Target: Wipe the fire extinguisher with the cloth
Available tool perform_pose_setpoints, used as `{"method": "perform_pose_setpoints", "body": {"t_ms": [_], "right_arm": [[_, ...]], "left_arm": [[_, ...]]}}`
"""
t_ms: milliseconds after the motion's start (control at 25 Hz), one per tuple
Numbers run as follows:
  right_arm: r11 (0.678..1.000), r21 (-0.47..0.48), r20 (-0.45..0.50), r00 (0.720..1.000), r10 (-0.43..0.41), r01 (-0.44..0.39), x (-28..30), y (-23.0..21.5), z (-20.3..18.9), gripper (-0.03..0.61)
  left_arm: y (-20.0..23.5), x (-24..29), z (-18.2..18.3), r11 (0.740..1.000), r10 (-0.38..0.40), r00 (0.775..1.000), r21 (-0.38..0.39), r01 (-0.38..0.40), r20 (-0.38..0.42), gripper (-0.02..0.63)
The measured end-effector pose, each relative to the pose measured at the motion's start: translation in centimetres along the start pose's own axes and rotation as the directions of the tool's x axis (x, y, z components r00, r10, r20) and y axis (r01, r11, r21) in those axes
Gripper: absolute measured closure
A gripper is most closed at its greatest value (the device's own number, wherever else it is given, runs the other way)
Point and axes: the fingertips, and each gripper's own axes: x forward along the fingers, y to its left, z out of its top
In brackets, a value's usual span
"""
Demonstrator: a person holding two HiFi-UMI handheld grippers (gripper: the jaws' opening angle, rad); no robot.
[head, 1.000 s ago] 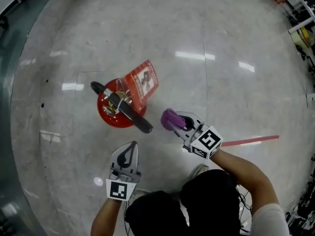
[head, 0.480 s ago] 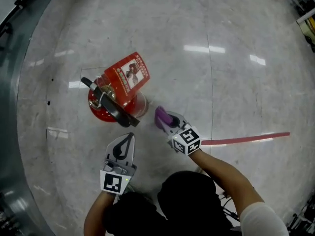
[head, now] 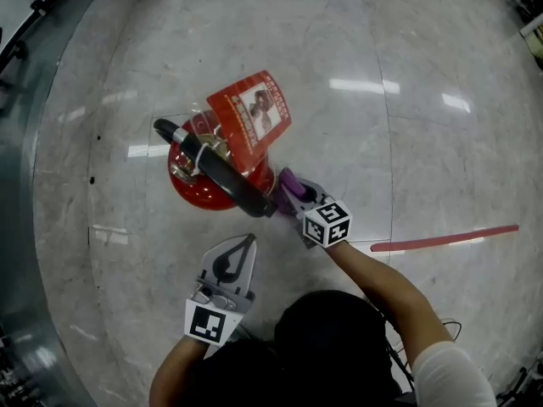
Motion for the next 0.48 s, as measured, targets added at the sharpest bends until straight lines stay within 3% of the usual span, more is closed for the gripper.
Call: {"method": "perform_pose_setpoints", "body": {"t_ms": [280, 480], "right_arm": [[0.999, 0.036, 0.014, 1.0, 0.021, -0.022, 1.19, 0.25, -0.29, 0.52], [0.995, 0.09, 0.022, 0.999, 0.048, -0.05, 1.11, 0.37, 0.13, 0.521]], "left_arm": [[0.52, -1.03, -0.51, 0.997, -0.024, 1.0, -0.071, 0.025, 0.019, 0.611], [0.03, -0.73, 0.13, 0.998, -0.034, 0.999, -0.053, 0.036, 0.037, 0.611]]}}
